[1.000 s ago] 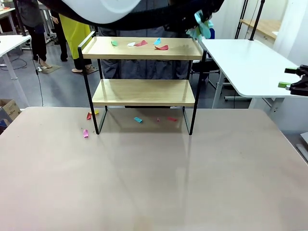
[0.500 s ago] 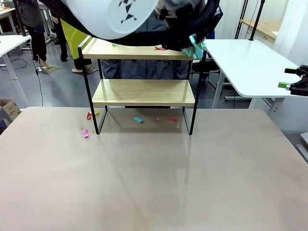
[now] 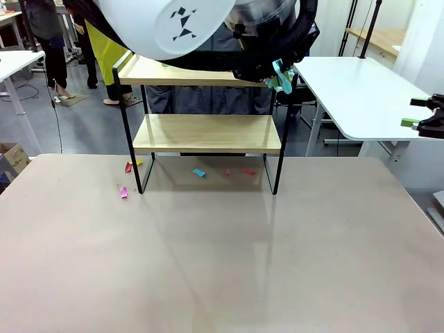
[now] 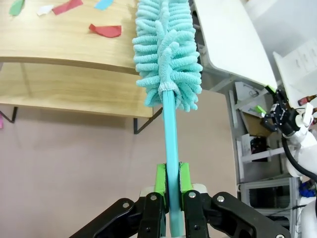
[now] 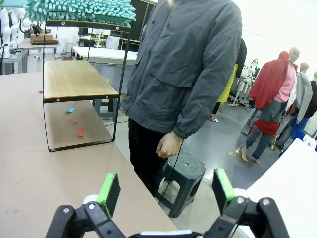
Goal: Clean the shelf.
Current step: Clean the specific section of the Shelf indicated by the human with the Duster.
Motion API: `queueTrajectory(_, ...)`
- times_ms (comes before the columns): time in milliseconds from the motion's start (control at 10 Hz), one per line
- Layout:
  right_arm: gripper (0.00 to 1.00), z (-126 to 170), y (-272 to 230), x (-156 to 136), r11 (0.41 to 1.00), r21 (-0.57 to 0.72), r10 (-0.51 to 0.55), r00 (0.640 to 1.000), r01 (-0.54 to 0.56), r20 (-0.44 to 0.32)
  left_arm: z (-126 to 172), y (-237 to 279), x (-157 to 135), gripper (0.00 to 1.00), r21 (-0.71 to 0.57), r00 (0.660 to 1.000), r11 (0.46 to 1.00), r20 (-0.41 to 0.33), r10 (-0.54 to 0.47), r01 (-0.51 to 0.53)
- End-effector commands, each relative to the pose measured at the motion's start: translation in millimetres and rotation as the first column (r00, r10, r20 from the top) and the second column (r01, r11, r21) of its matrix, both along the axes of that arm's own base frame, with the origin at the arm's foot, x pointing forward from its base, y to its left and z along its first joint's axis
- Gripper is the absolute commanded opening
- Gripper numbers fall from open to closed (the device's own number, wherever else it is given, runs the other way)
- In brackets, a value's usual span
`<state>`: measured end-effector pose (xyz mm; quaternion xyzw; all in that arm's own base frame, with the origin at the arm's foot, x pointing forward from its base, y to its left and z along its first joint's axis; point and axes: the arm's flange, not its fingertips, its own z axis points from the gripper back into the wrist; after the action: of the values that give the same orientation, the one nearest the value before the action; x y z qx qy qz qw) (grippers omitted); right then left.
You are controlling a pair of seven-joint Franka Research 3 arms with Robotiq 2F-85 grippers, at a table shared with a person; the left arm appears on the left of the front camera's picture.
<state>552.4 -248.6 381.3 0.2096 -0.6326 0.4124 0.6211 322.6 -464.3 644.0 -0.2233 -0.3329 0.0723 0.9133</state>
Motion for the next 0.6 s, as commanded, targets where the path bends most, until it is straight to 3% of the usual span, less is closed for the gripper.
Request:
queueTrajectory(0,1.00,8,2,0,1.000,-0.007,-0.004,1.000,0.004,-0.018,1,17,5,0.13,0.028,1.000,0.999,-0.018,0.024,-0.023)
queueTrajectory(500,1.00,8,2,0,1.000,-0.007,-0.004,1.000,0.004,-0.018,-7,117,23,0.13,0.181,0.982,0.970,-0.068,0.176,-0.162)
